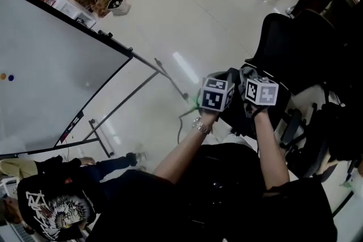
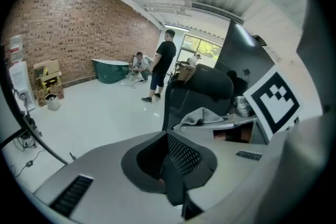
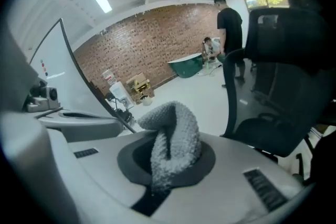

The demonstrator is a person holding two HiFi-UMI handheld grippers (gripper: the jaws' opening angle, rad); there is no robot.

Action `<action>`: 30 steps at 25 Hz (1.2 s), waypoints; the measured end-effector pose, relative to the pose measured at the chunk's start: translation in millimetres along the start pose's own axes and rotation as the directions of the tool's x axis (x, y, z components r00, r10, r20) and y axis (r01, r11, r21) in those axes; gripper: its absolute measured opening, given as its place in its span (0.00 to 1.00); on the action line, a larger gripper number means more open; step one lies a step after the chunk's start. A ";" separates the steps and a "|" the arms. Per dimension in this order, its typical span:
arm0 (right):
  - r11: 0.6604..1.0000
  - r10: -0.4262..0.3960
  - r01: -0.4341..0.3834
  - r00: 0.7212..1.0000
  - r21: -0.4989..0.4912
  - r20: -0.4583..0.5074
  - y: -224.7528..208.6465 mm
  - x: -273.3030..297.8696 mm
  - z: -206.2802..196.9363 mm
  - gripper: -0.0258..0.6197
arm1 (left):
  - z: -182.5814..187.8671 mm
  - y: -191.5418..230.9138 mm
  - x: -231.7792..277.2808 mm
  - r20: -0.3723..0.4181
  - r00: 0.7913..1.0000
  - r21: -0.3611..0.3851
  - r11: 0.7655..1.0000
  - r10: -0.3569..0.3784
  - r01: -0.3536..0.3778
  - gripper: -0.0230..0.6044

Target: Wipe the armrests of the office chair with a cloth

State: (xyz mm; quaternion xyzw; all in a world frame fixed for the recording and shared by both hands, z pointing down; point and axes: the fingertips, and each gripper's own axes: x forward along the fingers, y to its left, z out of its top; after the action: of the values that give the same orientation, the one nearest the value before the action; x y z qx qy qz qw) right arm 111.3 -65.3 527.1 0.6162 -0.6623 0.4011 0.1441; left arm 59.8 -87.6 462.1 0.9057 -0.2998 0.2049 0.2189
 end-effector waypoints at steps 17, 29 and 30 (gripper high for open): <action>0.981 -0.195 0.193 0.974 0.025 0.114 -46.0 -75.8 -18.9 0.07 | -20.0 -83.0 41.9 -0.061 0.990 0.106 0.986 -0.127 0.133 0.03; 0.989 -0.145 0.144 0.977 0.020 0.159 -46.6 -90.8 -16.8 0.07 | -25.8 -93.8 41.3 -0.056 0.991 0.120 0.985 -0.121 0.127 0.03; 0.990 -0.138 0.137 0.978 0.018 0.157 -46.2 -90.7 -17.3 0.07 | -25.7 -94.6 41.5 -0.055 0.991 0.121 0.985 -0.121 0.127 0.03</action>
State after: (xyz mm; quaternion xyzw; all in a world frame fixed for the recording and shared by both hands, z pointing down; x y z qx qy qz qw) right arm 167.2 14.3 492.3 0.6909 -0.6259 0.3426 0.1164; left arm 143.9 -24.5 478.2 0.9293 -0.2243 0.2308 0.1813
